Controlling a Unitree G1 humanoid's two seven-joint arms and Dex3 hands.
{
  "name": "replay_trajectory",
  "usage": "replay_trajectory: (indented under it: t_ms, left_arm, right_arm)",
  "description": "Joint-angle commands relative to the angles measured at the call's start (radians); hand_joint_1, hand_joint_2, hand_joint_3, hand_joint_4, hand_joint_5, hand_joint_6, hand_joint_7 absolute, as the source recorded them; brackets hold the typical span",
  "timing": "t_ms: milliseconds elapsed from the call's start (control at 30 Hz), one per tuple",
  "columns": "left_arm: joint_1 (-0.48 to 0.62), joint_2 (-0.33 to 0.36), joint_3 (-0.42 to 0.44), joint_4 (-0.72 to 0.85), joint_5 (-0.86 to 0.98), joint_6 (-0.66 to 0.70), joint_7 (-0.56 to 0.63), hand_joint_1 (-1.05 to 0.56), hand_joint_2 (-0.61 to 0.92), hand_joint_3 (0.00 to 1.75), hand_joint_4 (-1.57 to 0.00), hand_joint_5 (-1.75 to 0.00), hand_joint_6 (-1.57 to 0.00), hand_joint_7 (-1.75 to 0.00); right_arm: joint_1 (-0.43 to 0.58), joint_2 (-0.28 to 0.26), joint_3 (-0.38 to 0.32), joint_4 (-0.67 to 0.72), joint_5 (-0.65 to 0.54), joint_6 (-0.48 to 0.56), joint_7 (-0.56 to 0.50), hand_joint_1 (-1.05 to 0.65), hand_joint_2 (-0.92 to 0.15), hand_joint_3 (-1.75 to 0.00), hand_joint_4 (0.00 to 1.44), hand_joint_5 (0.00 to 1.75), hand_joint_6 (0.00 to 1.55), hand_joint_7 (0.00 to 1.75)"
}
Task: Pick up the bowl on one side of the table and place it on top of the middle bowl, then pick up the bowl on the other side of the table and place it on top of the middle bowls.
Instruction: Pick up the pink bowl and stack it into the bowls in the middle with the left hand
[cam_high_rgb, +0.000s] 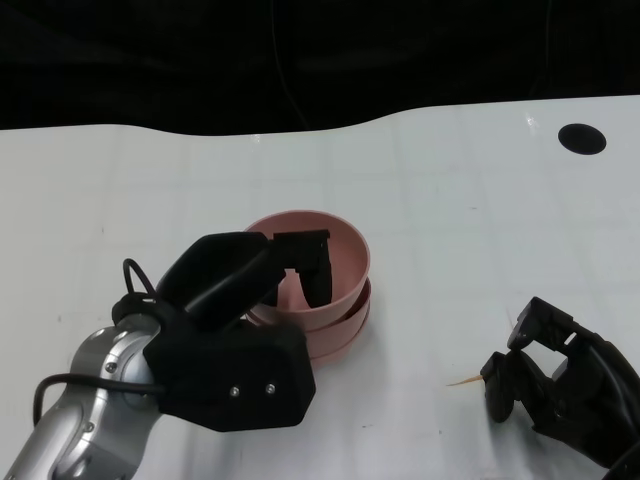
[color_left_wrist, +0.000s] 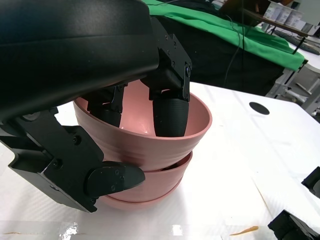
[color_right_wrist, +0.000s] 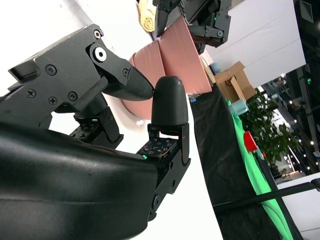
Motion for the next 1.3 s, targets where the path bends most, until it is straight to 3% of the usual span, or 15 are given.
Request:
replay_trajectory:
  t_ms: [33, 1300]
  left_arm:
    - [-0.007, 0.004, -0.001, 0.003, 0.004, 0.004, 0.012, 0.01, 0.67, 0.85, -0.72, -1.75, -0.54, -1.75]
    - [-0.018, -0.011, -0.011, 0.086, 0.024, -0.046, 0.079, -0.01, 0.68, 0.77, -0.66, -1.75, -0.55, -1.74]
  right_arm:
    - [0.006, -0.016, -0.010, -0.009, 0.005, -0.009, 0.006, -0.17, -0.50, -1.06, 0.90, 1.75, 0.74, 1.62]
    - [0.006, -0.017, -0.013, -0.015, 0.009, 0.000, 0.008, -0.18, -0.50, -1.05, 0.91, 1.75, 0.74, 1.64]
